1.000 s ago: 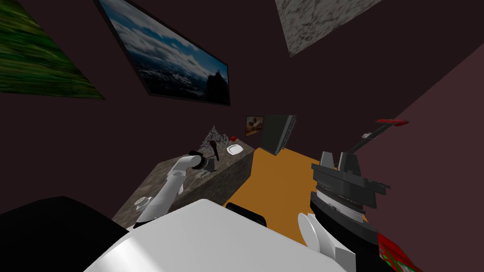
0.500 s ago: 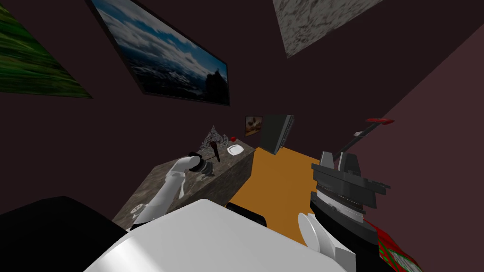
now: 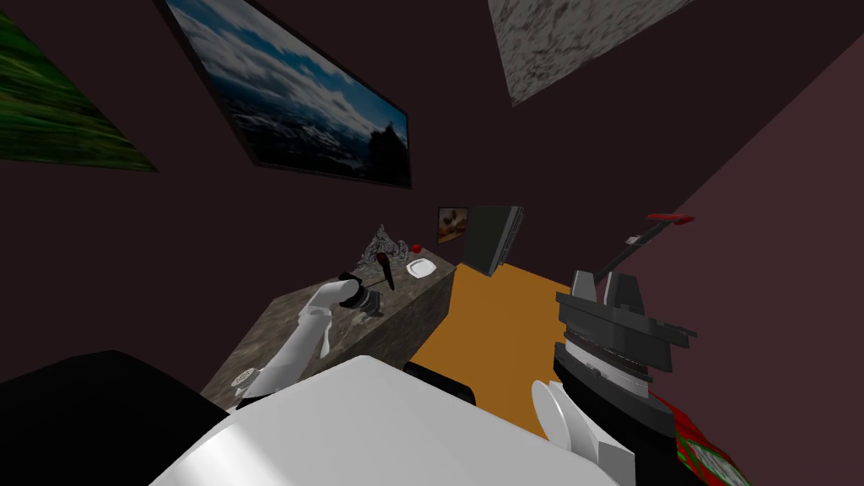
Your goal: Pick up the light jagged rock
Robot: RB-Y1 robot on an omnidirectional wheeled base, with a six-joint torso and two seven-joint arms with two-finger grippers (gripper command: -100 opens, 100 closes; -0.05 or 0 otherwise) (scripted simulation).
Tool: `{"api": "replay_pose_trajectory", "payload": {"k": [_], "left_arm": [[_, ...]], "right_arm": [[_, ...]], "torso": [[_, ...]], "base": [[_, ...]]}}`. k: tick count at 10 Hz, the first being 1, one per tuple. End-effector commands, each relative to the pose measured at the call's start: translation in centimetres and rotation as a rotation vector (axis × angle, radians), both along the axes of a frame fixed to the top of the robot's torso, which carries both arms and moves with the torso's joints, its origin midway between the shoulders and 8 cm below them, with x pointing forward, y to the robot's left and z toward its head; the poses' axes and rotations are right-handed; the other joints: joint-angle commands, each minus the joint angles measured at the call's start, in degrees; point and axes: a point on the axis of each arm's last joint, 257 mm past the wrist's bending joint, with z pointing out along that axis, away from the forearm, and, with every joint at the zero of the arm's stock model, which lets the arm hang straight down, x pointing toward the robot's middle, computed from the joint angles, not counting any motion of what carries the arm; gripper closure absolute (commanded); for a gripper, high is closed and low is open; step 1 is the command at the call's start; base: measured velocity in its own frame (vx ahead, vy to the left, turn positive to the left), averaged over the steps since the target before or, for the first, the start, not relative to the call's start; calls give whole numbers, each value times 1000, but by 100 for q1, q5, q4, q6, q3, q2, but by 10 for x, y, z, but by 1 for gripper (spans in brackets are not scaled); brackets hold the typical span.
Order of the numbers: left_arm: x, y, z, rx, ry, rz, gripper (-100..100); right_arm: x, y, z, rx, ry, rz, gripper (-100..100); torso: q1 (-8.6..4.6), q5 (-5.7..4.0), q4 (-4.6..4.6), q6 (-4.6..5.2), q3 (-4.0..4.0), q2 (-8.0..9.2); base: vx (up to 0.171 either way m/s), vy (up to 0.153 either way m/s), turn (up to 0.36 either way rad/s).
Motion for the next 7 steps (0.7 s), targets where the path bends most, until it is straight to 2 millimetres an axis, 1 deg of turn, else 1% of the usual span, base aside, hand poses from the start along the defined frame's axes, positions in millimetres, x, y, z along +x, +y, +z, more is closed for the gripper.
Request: {"api": "replay_pose_trajectory", "payload": {"k": [1,2,3,7], "left_arm": [[2,0,-8,2,-3,2,-100],[1,0,-4,0,-1,2,-100],[2,0,-5,1,-2,2,100],[2,0,-5,1,-3,1,100]], "right_arm": [[0,0,0,0,0,0,0],[0,0,0,0,0,0,0],[0,0,0,0,0,0,0],[0,0,0,0,0,0,0]], "torso": [[0,0,0,0,0,0],[-1,0,0,0,0,0],[0,-1,0,-1,0,0],[16,5,-4,2,-8,-12]], "base": [[1,-13,-15],[0,-6,-2],[0,0,0],[0,0,0]]}}
